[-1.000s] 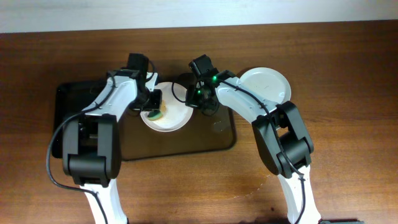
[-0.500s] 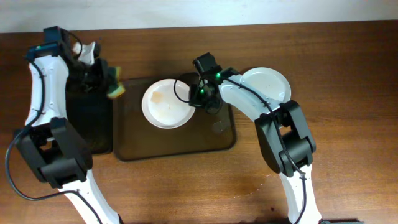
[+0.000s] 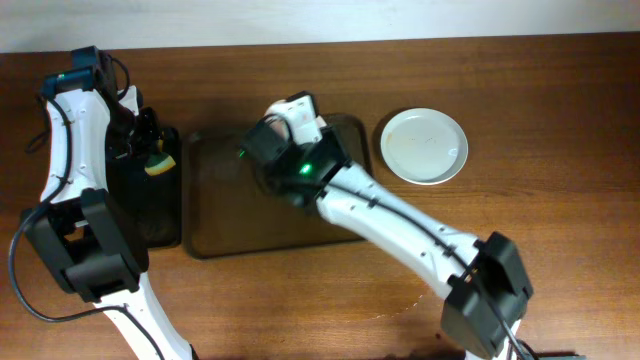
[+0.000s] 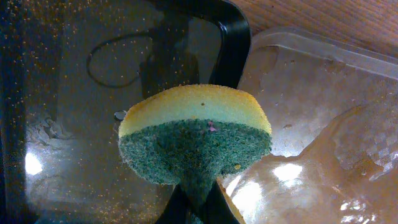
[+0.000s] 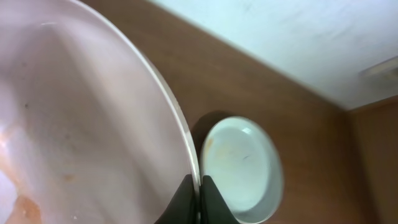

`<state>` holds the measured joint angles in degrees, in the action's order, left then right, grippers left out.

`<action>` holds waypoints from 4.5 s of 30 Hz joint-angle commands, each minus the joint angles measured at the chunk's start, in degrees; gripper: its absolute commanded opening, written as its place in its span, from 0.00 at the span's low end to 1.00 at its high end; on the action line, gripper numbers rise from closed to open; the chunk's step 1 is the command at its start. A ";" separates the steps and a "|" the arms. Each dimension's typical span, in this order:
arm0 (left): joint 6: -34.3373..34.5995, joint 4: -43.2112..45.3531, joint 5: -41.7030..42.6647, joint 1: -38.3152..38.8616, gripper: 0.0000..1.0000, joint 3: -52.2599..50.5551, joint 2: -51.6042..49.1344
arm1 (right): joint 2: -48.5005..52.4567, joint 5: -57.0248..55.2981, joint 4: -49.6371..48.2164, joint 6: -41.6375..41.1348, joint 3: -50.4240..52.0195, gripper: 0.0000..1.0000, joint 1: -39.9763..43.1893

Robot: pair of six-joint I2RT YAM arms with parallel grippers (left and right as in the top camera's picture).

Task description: Clean dirty plates on tray and stack at the side

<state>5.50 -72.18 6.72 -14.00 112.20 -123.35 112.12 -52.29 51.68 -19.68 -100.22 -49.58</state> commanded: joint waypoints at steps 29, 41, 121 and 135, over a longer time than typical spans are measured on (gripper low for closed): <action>0.74 2.16 -8.07 -0.15 0.01 0.39 0.13 | -3.58 45.86 0.81 -9.31 10.69 0.04 50.38; 0.72 -1.68 -17.29 -1.62 0.00 0.35 0.13 | -2.86 56.28 -5.07 -6.45 17.03 0.94 51.80; -1.66 0.09 2.05 -0.79 0.99 9.84 13.75 | -111.91 54.62 -47.36 19.45 99.91 0.98 52.24; -9.07 19.78 0.00 4.33 0.99 -10.99 31.15 | -111.91 54.62 -47.39 19.45 99.91 0.98 52.24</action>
<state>0.71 -61.17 6.61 -13.37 114.17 -104.71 0.75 2.83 4.27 -0.16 -0.80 2.39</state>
